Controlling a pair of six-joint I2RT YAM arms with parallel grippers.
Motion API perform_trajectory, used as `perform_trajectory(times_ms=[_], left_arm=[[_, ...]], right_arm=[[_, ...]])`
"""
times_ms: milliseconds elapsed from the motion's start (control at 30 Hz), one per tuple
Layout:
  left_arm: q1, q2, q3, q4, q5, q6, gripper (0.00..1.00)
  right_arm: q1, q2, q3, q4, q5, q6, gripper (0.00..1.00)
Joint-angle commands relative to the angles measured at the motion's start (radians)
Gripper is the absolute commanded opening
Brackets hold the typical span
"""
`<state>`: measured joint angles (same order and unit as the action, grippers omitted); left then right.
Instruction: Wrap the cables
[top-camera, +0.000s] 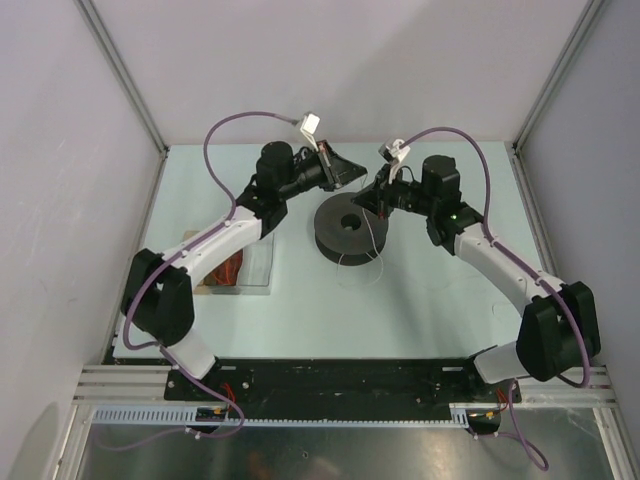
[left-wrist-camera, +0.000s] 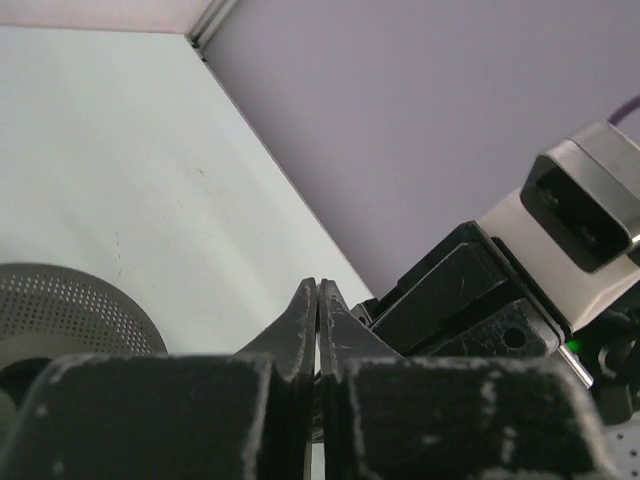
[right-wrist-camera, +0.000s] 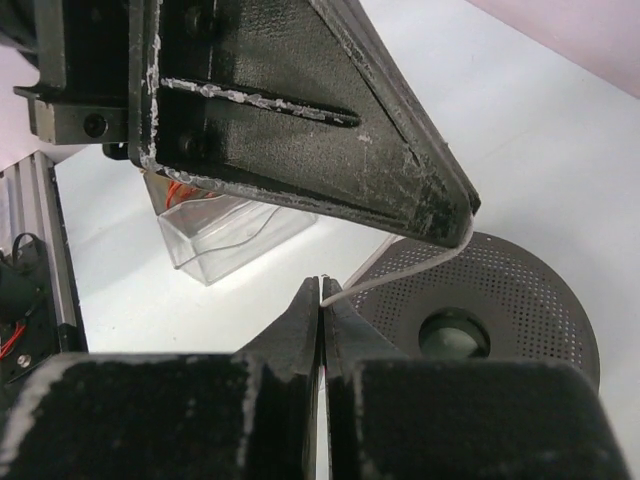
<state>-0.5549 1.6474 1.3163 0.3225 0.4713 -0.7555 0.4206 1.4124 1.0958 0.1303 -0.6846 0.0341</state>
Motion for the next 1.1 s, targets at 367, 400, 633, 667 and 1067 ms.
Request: perform_trajectory(times_ms=[367,400,633,667,1067], left_arm=[[-0.008,-0.143,-0.081,0.161,-0.3,-0.088,0.0],[-0.009,-0.144,-0.082,0.161,-0.3,-0.077,0.0],[-0.014,-0.146,-0.08,0.169,-0.269,-0.021,0.0],[-0.017,-0.147,-0.081,0.172,-0.265,-0.01,0.0],[-0.109,-0.196,-0.084,0.175,-0.362,0.214,0.0]], right_arm=[[0.021,-0.055,0.017,-0.054,0.077,-0.084,0.44],[0.021,-0.072,0.018,-0.066,0.091,-0.099,0.52],[0.023,-0.148,0.017,-0.071,0.184,-0.158,0.81],[0.023,-0.152,0.017,-0.065,0.189,-0.163,0.84],[0.04,-0.152,0.026,0.05,0.312,-0.182,0.78]])
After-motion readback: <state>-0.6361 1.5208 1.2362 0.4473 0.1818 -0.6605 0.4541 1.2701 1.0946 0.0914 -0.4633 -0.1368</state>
